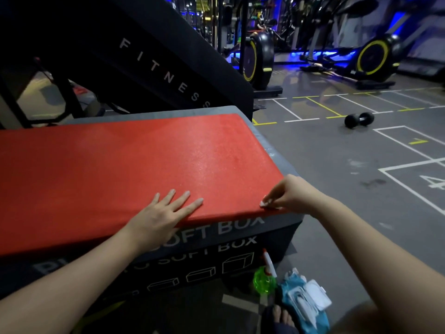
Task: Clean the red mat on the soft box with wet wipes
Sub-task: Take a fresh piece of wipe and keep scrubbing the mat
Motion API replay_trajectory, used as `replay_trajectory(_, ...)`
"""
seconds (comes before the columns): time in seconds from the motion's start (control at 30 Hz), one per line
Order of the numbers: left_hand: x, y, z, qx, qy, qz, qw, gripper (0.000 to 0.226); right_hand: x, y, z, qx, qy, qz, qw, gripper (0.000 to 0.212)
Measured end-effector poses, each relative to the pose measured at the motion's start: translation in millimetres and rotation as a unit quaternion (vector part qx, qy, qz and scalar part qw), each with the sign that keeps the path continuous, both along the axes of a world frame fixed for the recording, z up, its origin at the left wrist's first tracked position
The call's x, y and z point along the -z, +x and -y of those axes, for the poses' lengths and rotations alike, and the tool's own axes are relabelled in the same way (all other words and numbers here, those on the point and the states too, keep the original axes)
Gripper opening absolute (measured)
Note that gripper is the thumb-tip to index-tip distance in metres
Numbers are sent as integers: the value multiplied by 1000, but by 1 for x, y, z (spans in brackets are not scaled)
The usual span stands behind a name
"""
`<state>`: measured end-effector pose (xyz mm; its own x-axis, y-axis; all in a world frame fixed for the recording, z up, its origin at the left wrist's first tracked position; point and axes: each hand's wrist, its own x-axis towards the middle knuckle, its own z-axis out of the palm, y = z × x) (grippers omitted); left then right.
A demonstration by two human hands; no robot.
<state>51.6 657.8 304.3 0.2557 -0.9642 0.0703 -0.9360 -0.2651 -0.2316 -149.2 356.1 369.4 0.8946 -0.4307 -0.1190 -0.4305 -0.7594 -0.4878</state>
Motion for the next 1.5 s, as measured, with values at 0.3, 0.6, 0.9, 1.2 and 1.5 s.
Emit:
replay_trajectory(0.3,-16,-13,13,1,-111,8,994,103,-11,8,7,39,-66,127,989,9)
replay_trajectory(0.6,2,-19,63,30,-15,4,999,104,4,0,29,102,-41,47,993,8)
replay_trajectory(0.9,15,-22,63,-3,-32,-45,998,92,2,14,13,68,-9,50,996,7)
replay_trajectory(1.2,-8,0,47,-104,-174,-242,949,68,0,37,15,131,37,9,991,3)
replay_trajectory(1.5,-13,49,65,-170,-115,-140,969,79,23,84,25,186,8,142,972,10)
